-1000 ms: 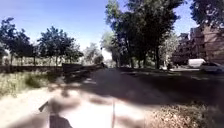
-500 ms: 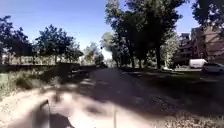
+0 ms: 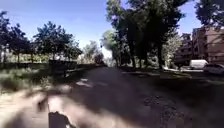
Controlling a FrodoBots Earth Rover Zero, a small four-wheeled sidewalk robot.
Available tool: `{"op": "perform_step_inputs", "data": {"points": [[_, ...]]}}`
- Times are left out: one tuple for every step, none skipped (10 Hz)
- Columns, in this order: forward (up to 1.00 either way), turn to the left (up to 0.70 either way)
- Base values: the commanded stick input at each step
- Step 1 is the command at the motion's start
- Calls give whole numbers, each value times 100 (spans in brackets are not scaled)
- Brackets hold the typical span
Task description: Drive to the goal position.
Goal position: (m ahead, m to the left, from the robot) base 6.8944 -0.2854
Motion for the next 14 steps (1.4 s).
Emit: {"op": "perform_step_inputs", "data": {"points": [[85, 0], [85, 0], [85, 0], [85, 0], [85, 0], [85, 0], [85, 0], [85, 0], [85, 0], [85, 0], [85, 0], [85, 0], [85, 0], [85, 0]]}}
